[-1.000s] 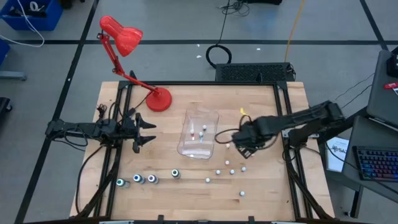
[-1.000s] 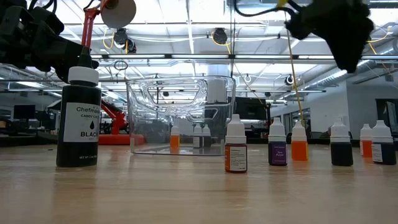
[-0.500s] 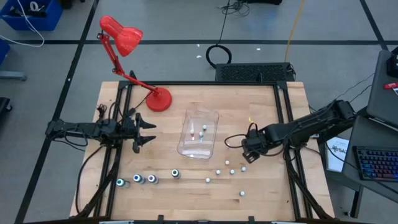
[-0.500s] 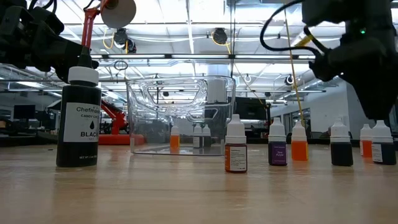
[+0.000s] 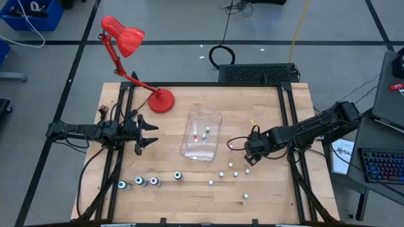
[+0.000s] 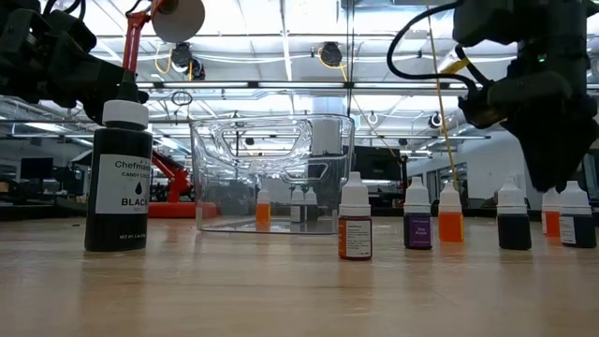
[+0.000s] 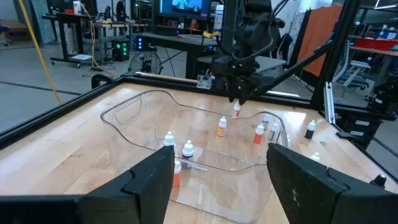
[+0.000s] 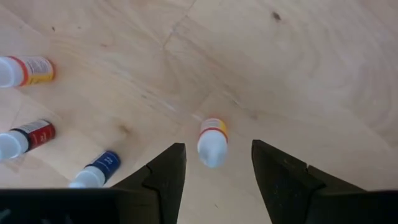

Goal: Pick & Place food coloring
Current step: Put the small orange food coloring bottle into the transparent bin

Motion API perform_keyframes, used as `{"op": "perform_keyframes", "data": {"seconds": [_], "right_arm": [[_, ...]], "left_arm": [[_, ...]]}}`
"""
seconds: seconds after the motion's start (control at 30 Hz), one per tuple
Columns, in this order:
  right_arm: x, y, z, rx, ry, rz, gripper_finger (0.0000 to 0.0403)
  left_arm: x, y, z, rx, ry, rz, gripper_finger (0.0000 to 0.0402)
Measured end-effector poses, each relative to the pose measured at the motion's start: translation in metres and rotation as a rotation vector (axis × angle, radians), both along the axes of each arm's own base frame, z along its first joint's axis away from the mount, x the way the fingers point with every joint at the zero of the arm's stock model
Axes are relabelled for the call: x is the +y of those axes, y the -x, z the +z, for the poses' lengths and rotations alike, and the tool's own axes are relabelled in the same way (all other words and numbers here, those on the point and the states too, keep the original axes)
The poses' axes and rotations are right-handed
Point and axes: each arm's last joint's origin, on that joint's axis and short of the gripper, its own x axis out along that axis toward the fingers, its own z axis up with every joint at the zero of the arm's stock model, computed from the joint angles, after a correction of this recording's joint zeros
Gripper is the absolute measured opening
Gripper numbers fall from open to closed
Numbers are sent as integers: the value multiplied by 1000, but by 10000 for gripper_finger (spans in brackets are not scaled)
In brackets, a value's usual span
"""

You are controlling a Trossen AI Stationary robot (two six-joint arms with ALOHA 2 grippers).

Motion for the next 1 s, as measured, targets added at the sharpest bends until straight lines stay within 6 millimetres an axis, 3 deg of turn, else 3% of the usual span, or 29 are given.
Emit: {"op": "perform_keyframes", "data": {"seconds": [0.3,0.77,1.0], "right_arm": [[1,-6,-14,64,21,56,171],[-1,-7,-13,52,18,38,170],[-1,-7,-13,51,18,39,139]], "left_arm": [[0,0,0,0,0,0,253],[0,0,0,0,0,0,253],[0,0,0,0,0,0,253]]}}
